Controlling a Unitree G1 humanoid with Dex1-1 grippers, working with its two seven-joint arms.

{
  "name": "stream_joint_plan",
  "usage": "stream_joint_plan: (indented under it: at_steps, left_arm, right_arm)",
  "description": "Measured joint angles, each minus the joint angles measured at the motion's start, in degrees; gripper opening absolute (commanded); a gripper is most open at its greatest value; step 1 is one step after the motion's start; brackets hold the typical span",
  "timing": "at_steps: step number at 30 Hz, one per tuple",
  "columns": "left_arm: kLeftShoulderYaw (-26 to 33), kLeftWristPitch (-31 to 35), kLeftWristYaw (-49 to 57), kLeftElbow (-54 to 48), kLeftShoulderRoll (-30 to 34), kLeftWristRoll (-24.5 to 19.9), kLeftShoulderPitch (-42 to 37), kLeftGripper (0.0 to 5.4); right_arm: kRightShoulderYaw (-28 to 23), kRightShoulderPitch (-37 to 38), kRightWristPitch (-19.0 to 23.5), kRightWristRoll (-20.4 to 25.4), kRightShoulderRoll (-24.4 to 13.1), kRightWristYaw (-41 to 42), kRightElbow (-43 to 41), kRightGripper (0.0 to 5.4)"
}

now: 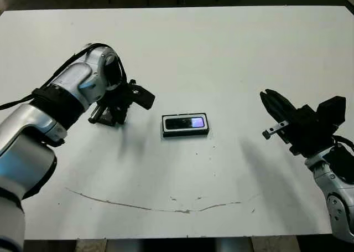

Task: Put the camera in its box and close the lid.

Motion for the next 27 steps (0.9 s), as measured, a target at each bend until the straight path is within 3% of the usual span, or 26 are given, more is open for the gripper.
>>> stream_joint_plan:
  at_steps: [3,7,14,18,22,27]
  left_arm:
    - [0.1,2.0,0.0,-2.8,1.5,-2.3,1.1,0.0]
    - [3.2,7.2,-0.1,-13.3,3.9,-11.1,5.2,0.0]
    - [31.8,21.1,8.8,-40.4,7.0,-33.6,17.6,0.0]
    - [46.4,26.6,24.1,-53.0,3.8,-41.3,31.0,0.0]
    - [55.0,29.0,44.1,-66.0,-5.2,-41.3,43.5,0.0]
    - [56.7,33.0,66.3,-76.8,-14.7,-33.8,56.6,0.46]
  right_arm:
    - [-0.1,-0.1,0.1,0.1,0.0,0.1,0.1,0.02]
    - [-0.3,-0.2,2.5,0.9,-0.1,0.0,-1.3,0.02]
    - [-1.0,-0.2,2.7,4.1,-0.1,1.0,-1.0,0.02]
    - [-0.7,-0.2,3.2,4.6,0.3,0.7,-1.0,0.02]
    - [-0.3,-0.3,3.2,5.1,1.6,0.5,-0.9,0.02]
    - [0.7,-0.2,6.6,6.3,2.8,-3.0,-4.5,0.0]
